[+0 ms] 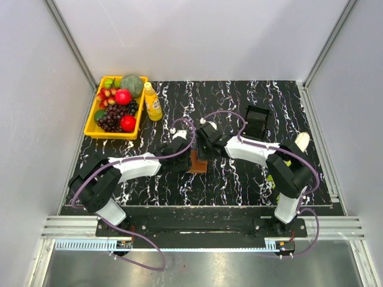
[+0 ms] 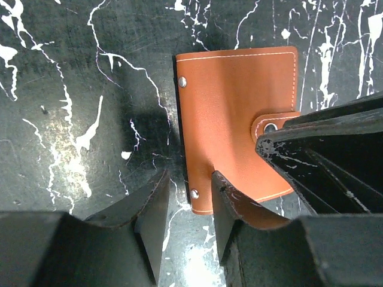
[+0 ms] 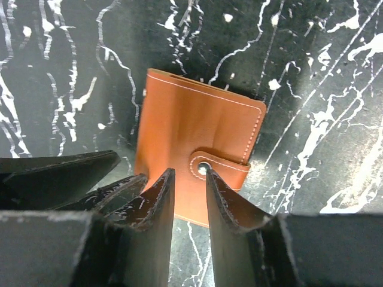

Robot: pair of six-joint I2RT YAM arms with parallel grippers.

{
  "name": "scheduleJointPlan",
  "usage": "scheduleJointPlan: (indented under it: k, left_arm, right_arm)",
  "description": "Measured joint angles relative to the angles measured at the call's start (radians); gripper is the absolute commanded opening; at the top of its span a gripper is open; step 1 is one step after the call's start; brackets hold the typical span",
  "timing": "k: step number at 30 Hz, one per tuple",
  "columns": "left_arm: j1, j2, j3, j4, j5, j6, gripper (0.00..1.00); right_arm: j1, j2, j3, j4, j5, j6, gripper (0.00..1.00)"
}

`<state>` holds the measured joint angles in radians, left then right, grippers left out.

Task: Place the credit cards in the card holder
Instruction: Open the card holder at the center of the board.

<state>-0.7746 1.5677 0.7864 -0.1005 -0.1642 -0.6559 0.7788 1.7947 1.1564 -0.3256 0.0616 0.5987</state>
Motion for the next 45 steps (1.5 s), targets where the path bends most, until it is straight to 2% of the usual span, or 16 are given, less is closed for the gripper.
scheduleJointPlan:
  k: [14, 21, 24, 26, 31, 37, 38, 39, 40, 42, 43, 45]
  left_arm:
    - [0.013, 0.034, -0.061, 0.151, 0.045, -0.073, 0.36]
    - [0.017, 0.034, -0.076, 0.185, 0.051, -0.106, 0.34]
    - [0.019, 0.034, -0.076, 0.184, 0.051, -0.113, 0.32]
    - [0.019, 0.034, -0.076, 0.184, 0.05, -0.114, 0.3]
    - [0.02, 0.036, -0.076, 0.182, 0.042, -0.121, 0.09]
    - [0.021, 0.038, -0.082, 0.199, 0.031, -0.133, 0.01]
    - [0.02, 0.039, -0.086, 0.206, 0.03, -0.135, 0.01]
    - [0.021, 0.039, -0.089, 0.211, 0.03, -0.136, 0.07]
    - [0.021, 0.039, -0.091, 0.215, 0.03, -0.137, 0.18]
    - [0.02, 0.039, -0.094, 0.224, 0.03, -0.137, 0.24]
    - [0.02, 0.039, -0.097, 0.227, 0.03, -0.139, 0.32]
    - [0.021, 0.038, -0.109, 0.248, 0.031, -0.144, 0.39]
  right_arm:
    - [0.048, 0.096, 0.098, -0.107, 0.126, -0.045, 0.34]
    - [0.081, 0.127, 0.144, -0.161, 0.206, -0.06, 0.23]
    - [0.089, 0.133, 0.153, -0.173, 0.226, -0.06, 0.15]
    - [0.091, 0.134, 0.153, -0.174, 0.234, -0.059, 0.13]
    - [0.091, 0.133, 0.153, -0.176, 0.247, -0.053, 0.0]
    - [0.091, 0.127, 0.145, -0.17, 0.257, -0.051, 0.0]
    - [0.091, 0.127, 0.144, -0.169, 0.259, -0.051, 0.0]
    - [0.091, 0.127, 0.143, -0.169, 0.259, -0.051, 0.0]
    - [0.091, 0.126, 0.142, -0.167, 0.259, -0.051, 0.0]
    - [0.091, 0.12, 0.132, -0.156, 0.259, -0.05, 0.0]
    - [0.091, 0.117, 0.127, -0.151, 0.259, -0.049, 0.0]
    - [0.091, 0.11, 0.117, -0.142, 0.258, -0.043, 0.0]
